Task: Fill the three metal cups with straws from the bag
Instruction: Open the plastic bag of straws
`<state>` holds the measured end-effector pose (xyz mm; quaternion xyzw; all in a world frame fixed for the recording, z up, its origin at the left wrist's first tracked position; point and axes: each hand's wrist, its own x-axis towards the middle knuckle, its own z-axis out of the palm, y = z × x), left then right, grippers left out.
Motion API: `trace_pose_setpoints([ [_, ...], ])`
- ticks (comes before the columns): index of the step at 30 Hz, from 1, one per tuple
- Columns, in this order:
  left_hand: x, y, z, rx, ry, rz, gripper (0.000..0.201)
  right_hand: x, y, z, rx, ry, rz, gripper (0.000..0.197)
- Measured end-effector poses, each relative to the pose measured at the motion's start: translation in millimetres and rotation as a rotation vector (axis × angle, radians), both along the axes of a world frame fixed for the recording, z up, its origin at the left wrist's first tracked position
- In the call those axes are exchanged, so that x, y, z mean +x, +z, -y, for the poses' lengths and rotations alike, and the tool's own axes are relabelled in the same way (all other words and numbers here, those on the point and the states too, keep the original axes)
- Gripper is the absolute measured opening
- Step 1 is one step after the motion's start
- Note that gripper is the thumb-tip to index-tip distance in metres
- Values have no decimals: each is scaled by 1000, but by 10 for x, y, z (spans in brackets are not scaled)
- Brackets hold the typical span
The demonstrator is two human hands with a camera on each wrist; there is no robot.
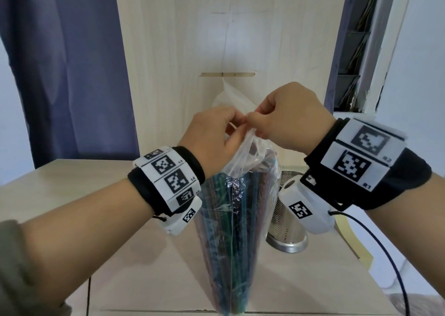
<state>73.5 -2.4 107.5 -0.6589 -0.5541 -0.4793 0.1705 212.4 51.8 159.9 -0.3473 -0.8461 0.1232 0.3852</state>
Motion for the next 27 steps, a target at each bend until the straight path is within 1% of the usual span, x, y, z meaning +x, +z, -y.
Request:
trace_pose_setpoints([
  [2, -8, -25, -34, -18, 28, -19, 7, 1, -8, 16, 12, -7, 74, 24],
  [5, -10, -33, -75, -73, 0, 81, 9, 2, -36, 4, 13, -16, 112, 15],
  [8, 10, -22, -79, -111, -43, 142, 11, 16, -53, -22, 4, -23, 84, 18],
  [11, 32, -22, -70, -121, -55, 188, 3, 31, -59, -38, -76, 13, 11, 26],
  [13, 47, -35, -72, -122, -66, 207, 8, 35, -68, -51, -117, 24, -24, 25],
  [18, 107, -70, -78, -186, -118, 323, 10, 35, -123, -103, -119, -10, -8, 11],
  [20, 137, -80, -78, -198, -119, 353, 9, 29, -146, -112, -91, -40, -3, 13],
  [22, 156, -78, -85, -206, -92, 359, 9, 32, -167, -128, -65, -52, 18, 19],
  [24, 171, -47, -80, -201, -34, 388, 7, 41, -191, -163, -90, -33, -22, 23],
  [25, 172, -22, -75, -194, -10, 427, 6, 38, -211, -183, -127, -13, -67, 23],
  [27, 167, 44, -71, -204, 0, 547, 13, 24, -245, -217, -229, 40, -186, 24],
])
